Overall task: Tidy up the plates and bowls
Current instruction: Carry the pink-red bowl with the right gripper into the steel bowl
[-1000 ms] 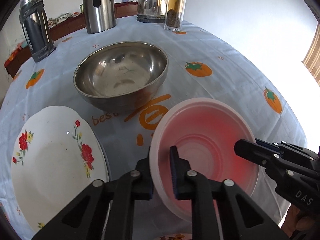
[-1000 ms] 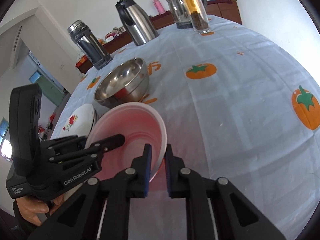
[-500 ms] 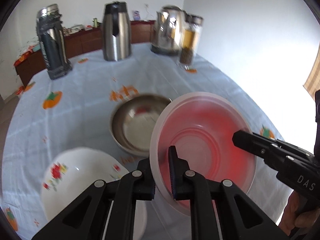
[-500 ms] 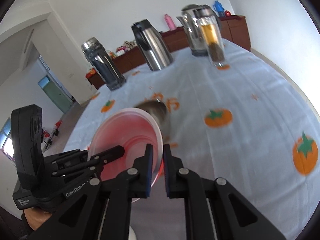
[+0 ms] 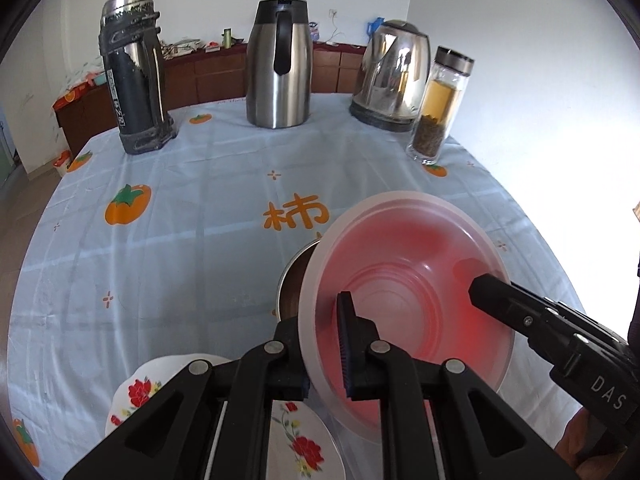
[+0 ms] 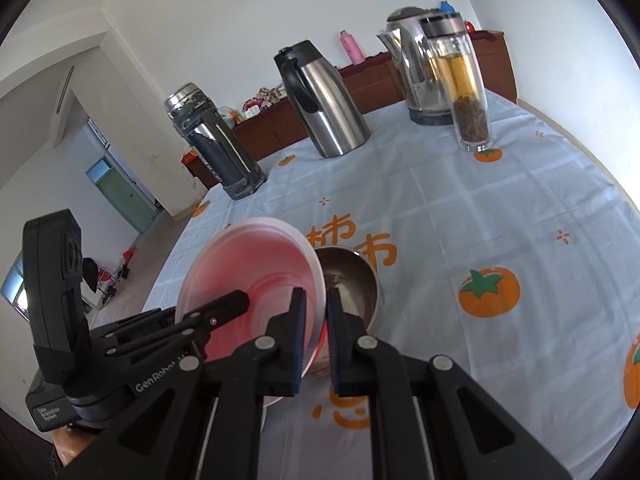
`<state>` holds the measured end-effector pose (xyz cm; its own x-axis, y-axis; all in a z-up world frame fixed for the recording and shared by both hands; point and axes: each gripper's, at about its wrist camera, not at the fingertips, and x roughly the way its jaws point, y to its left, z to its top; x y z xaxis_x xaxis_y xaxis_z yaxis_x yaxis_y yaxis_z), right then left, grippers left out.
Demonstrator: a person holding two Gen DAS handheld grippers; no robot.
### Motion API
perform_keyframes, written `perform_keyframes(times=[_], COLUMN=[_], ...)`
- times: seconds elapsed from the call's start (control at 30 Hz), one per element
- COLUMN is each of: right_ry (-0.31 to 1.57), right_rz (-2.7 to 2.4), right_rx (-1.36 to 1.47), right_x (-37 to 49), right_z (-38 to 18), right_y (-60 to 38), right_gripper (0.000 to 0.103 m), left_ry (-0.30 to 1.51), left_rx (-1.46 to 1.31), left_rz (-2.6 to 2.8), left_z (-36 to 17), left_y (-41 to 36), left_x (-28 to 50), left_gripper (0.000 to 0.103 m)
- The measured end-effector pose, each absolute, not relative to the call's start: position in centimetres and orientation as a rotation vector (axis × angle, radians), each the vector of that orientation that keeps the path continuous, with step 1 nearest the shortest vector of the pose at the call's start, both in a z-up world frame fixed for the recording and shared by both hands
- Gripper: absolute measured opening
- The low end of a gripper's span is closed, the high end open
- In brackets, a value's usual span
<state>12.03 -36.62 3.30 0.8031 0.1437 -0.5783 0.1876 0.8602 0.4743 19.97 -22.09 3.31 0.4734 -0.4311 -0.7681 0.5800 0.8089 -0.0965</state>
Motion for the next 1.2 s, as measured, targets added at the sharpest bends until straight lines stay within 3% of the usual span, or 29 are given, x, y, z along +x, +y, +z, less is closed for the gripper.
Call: perform_keyframes(times=[1.2], right_ry=[0.649], right_rz=[-0.034], right_rx=[0.564], right_x=[13.4], right_z=[0.5], right_y=[-38.5], right_gripper=[0.01], left_ry=[0.946], left_rx=[0.211], left_rz=[-0.556], left_z=[-0.1], left_y=[-24.6], left_x=[21.7], left_gripper=[0.013])
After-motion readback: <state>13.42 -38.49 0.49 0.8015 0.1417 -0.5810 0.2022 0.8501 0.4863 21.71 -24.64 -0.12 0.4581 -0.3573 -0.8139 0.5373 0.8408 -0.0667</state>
